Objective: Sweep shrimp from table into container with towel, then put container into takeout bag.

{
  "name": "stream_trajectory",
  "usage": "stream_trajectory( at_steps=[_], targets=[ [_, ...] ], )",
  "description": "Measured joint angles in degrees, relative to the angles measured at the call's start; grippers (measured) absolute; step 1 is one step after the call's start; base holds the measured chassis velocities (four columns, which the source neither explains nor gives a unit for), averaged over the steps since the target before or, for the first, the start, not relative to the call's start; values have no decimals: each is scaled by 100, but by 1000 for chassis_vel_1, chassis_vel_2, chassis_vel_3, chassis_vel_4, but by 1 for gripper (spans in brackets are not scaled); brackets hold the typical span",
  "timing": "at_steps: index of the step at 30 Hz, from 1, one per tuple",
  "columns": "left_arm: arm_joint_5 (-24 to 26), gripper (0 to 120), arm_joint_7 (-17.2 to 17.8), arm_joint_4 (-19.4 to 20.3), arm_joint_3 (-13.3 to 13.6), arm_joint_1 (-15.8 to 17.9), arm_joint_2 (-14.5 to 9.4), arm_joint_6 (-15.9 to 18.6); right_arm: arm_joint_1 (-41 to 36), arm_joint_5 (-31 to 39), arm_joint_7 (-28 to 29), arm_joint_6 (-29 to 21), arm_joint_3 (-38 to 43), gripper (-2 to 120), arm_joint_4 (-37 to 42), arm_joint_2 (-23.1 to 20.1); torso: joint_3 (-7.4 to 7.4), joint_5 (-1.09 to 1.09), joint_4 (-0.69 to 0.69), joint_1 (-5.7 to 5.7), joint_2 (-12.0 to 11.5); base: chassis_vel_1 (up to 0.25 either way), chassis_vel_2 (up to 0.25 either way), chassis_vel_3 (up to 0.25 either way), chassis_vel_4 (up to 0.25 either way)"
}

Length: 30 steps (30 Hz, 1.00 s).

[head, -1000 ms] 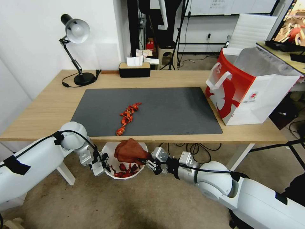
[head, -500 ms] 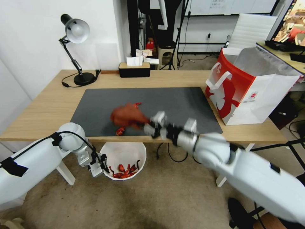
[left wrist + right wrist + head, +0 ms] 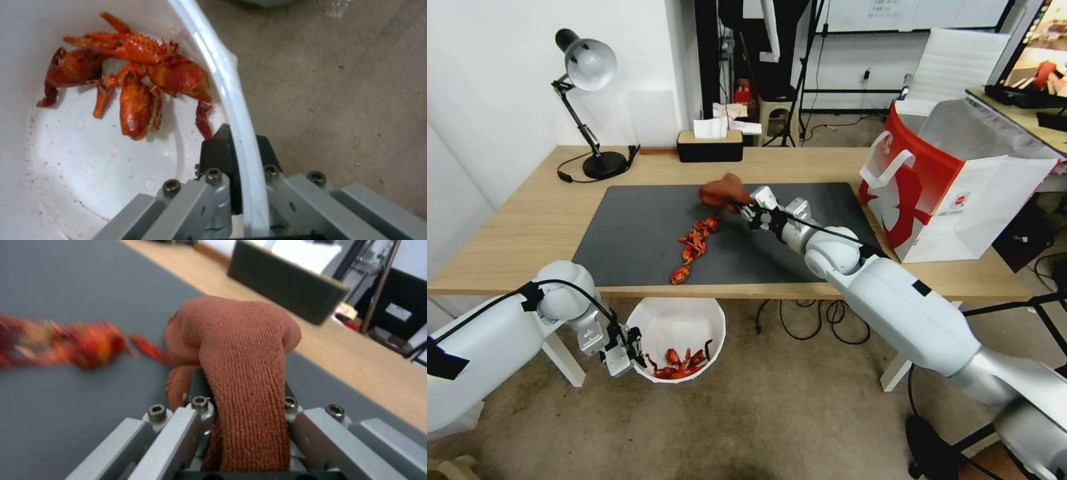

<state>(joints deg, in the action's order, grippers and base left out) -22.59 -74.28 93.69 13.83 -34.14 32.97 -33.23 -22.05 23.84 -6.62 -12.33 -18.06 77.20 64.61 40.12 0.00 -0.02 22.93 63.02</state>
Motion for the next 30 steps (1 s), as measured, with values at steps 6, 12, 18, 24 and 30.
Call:
stream_trajectory(
  at_steps=[6,12,18,24,30],
  targets=[
    [9,0,-4,-40,-11,60,-27,-46,5,6,-88,-72,-13,9,-176,41,0,0,1,-1,1,0,0,0,0],
    [22,0,-1,-167,-19,91,-22,-119,97,304,-151,-158,-91,9,-460,148,-1,0,1,-1,0,0,0,0,0],
    [28,0,2,-286,-1,215,29,-139,281,458,-247,-188,-310,9,-684,287,-1,-1,1,-1,0,0,0,0,0],
    [32,0,2,-364,3,277,33,-167,353,520,-275,-203,-531,9,-703,413,-2,-1,0,-1,1,0,0,0,0],
    [46,0,4,-362,-52,212,-37,-206,311,580,-273,-225,-867,9,-384,382,-3,0,1,-3,2,0,0,0,0]
  ],
)
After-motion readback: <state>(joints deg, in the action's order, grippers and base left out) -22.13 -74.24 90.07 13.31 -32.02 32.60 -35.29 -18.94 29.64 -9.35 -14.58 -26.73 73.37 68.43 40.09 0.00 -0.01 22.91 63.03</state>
